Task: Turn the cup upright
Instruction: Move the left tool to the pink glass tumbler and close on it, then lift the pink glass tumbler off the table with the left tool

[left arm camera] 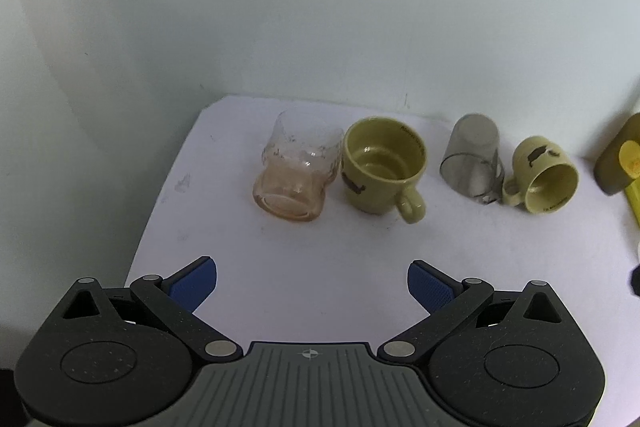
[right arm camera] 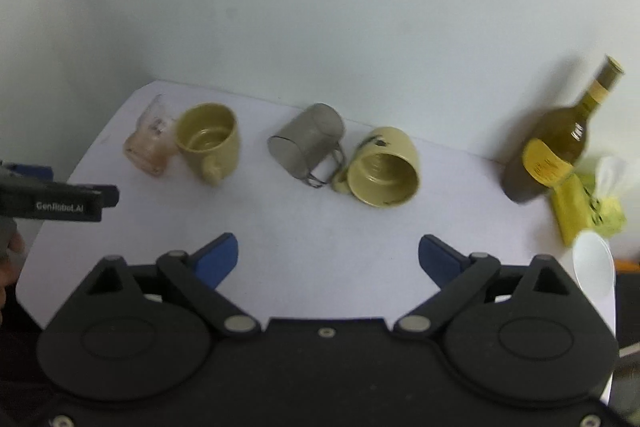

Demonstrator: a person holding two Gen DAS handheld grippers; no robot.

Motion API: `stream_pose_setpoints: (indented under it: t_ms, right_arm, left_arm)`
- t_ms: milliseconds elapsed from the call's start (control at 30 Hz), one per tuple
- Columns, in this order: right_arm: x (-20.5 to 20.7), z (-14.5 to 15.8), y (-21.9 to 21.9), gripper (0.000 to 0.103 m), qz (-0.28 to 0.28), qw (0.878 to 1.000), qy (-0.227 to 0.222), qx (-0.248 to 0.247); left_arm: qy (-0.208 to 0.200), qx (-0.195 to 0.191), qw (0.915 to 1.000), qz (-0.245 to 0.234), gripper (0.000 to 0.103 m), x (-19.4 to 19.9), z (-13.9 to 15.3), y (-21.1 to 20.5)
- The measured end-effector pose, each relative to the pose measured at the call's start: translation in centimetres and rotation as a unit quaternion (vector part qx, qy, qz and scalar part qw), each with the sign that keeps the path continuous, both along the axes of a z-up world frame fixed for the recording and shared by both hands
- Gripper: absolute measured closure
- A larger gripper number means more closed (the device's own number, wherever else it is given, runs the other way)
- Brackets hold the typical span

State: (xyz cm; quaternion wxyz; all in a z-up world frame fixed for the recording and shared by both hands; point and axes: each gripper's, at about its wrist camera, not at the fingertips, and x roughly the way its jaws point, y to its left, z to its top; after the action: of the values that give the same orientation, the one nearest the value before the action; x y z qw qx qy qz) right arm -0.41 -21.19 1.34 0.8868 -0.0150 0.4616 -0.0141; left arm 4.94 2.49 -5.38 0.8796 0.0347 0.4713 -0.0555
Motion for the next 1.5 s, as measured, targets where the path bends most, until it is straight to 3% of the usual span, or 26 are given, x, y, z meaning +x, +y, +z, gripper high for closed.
stream_pose_setpoints:
  t_ms: [200, 433, 667, 833, 967, 1067, 1100, 1200, 1300, 1500]
  right_arm:
    - [0.2, 0.1, 1.6, 0.006, -0.045, 0.999, 0.016, 0.002]
    - [1.5, 0.7, 3.7, 0.006, -0.05, 0.998, 0.025, -0.004]
    - [0.7, 0.9, 4.9, 0.006, -0.039, 0.998, 0.032, -0.049]
    - [-1.0, 0.8, 3.6, 0.006, -0.056, 0.995, 0.046, -0.065]
    - [-2.4, 0.8, 1.7, 0.006, -0.082, 0.993, 0.051, -0.069]
    - [-3.0, 0.8, 0.5, 0.006, -0.088, 0.993, 0.05, -0.066]
    - [-3.1, 0.8, 0.3, 0.006, -0.087, 0.993, 0.049, -0.065]
    - [-3.0, 0.6, -0.9, 0.006, -0.073, 0.995, 0.042, -0.062]
    - [-2.5, 0.4, -2.9, 0.006, -0.046, 0.997, 0.031, -0.048]
    - [-1.7, 0.5, -6.0, 0.006, -0.004, 1.0, 0.011, -0.017]
  left_arm:
    - [0.015, -0.008, 0.9997, -0.017, 0.0, 1.7, -1.3, 1.8]
    - [0.021, -0.028, 0.9994, -0.009, 0.0, 3.3, -2.3, 4.1]
    - [0.028, -0.048, 0.9984, 0.006, 0.0, 4.7, -4.5, 4.9]
    - [0.012, -0.065, 0.9976, 0.022, 0.0, 7.7, -6.3, 4.6]
    - [0.004, -0.077, 0.9967, 0.025, 0.006, 9.9, -7.3, 3.8]
    - [0.004, -0.075, 0.997, 0.021, 0.019, 11.4, -8.8, 2.6]
    - [0.003, -0.075, 0.9971, 0.017, 0.029, 11.6, -9.1, 2.3]
    - [-0.011, -0.061, 0.998, 0.012, 0.036, 11.1, -9.4, 1.4]
    - [-0.017, -0.054, 0.9982, 0.019, 0.036, 10.2, -9.3, 1.0]
    - [-0.003, -0.022, 0.9973, 0.07, 0.036, 5.4, -9.1, -0.2]
